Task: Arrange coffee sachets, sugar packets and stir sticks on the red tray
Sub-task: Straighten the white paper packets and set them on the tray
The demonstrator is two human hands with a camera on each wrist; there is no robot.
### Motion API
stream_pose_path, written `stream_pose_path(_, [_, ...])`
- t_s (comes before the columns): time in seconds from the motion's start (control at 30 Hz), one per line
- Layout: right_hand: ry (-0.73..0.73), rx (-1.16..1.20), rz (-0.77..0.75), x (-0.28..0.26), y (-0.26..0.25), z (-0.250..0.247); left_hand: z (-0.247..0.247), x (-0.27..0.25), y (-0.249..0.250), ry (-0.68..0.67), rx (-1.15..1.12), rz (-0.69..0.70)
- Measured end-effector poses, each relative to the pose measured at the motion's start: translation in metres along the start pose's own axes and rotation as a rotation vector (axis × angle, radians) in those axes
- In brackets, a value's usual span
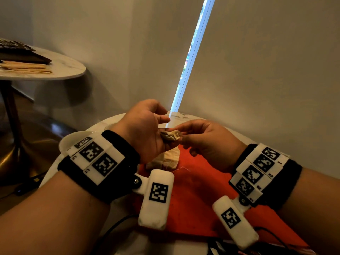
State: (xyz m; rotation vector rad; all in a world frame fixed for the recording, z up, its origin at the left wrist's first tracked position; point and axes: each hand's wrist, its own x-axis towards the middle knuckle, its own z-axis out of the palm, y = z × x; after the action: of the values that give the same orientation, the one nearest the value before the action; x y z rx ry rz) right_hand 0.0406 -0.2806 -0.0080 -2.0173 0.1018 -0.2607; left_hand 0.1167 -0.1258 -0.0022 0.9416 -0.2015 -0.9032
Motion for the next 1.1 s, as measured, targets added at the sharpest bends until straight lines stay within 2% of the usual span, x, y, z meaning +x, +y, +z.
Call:
stream_pose_path(0.17, [0.063, -0.004, 0.001, -0.002, 0.000, -0.004, -0.001, 0.001, -0.003, -0.018, 0.043, -0.020])
stream_pose_path(0.3, [0.119, 0.085, 0.035, 0.001, 0.000, -0.008, -0.001, 0.001, -0.005, -0.031, 0.220, -0.036])
stream_pose_path(0.5, [0.128, 0.009, 0.042, 0.003, 0.000, -0.009, 0.000, 0.003, -0.015, -0.057, 0.425, 0.060])
stream_pose_path(0.7, [0.089, 0.042, 0.029, 0.005, -0.005, -0.012, 0.000, 0.000, -0.018, -0.099, 0.377, 0.129])
stream_pose_path(0.83, [0.148, 0.108, 0.038, 0.007, -0.004, -0.013, -0.002, 0.002, -0.019, -0.021, 0.347, 0.196])
stream_pose_path(0.97, [0.090, 0.113, 0.071, 0.004, -0.005, -0.013, -0.002, 0.004, -0.019, 0.036, 0.309, 0.214])
stream_pose_path(1.1, [0.073, 0.026, 0.040, 0.002, -0.005, -0.013, -0.004, 0.005, -0.018, 0.031, 0.348, 0.225])
